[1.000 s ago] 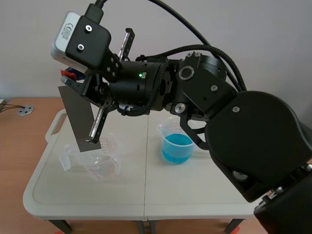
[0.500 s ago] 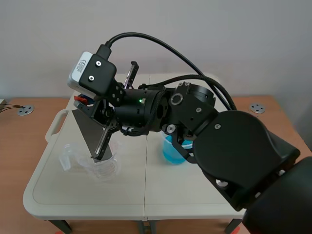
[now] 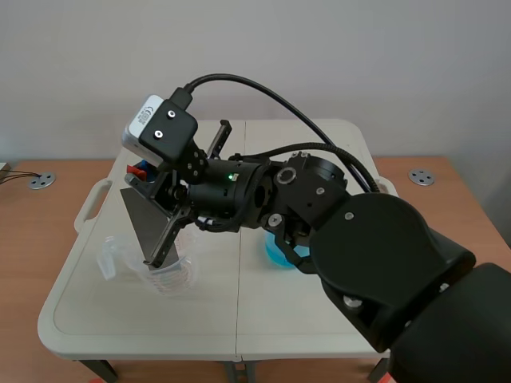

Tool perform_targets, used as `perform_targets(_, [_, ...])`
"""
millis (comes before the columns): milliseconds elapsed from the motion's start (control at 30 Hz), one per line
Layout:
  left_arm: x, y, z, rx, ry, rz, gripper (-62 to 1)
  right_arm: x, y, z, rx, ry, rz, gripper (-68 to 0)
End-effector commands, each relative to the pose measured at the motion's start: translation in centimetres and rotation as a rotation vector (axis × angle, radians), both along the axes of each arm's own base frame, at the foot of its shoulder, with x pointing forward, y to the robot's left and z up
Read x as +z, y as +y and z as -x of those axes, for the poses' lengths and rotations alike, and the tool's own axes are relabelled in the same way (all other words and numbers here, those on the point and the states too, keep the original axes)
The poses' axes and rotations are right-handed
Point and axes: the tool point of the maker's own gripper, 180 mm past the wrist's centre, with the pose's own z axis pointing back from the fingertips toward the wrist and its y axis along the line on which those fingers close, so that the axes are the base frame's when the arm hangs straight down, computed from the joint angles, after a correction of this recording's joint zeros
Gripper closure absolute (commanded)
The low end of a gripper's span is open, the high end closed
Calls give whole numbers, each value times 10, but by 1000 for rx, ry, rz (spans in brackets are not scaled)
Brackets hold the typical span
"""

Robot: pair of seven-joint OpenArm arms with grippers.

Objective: Hold the metal plate by the orange handle, dip it into the blue solution, take it out and point at it, then put the plate back in the beaker on the left.
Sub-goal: 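Return to the home posture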

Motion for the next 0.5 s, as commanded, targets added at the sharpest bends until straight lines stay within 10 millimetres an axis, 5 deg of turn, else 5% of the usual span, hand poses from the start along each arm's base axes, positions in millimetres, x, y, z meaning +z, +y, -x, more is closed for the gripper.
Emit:
perform_targets(0, [8,-3,-4,-5,-32,11,-19,13,4,-4,4,-14,-43,-13])
perform_targets(233, [6,-2,-4,-1,-23,7,-19,0,2,-4,-4,28,-34,-16])
perform_targets(467, [5,-1,-3,2,-17,5,-19,-4,1,-4,-6,37,-28,-136])
